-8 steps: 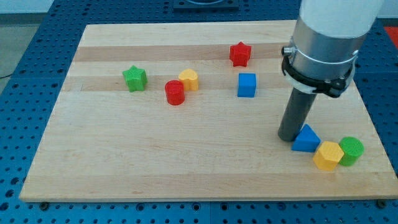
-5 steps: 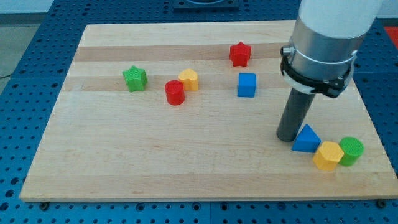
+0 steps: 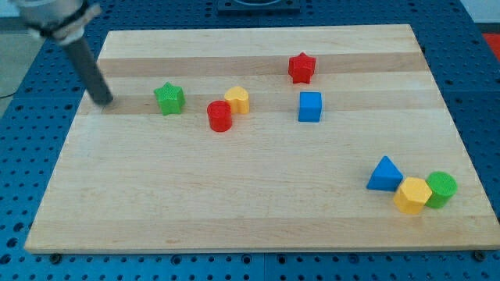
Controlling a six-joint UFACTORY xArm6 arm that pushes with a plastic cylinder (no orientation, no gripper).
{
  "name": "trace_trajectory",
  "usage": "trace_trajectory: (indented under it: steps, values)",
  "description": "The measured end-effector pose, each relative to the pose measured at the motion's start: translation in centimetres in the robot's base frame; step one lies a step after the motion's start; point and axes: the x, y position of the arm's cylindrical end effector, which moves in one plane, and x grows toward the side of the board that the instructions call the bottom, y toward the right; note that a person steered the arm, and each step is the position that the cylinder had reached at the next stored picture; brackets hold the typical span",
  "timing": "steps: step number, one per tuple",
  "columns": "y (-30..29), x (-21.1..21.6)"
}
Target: Push green star towards bottom center
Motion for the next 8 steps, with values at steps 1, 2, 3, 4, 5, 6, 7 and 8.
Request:
trace_trajectory:
  steps: [1,2,3,4,5,6,7,8]
  values:
    - [6.2,-0.4]
    - [9.8,3.3]
    - [12.1,6.4]
    - [15.8,9.7]
    - [22.0,12.3]
    - [26.5,15.7]
    - [30.2,18.7]
    - [28.6,19.4]
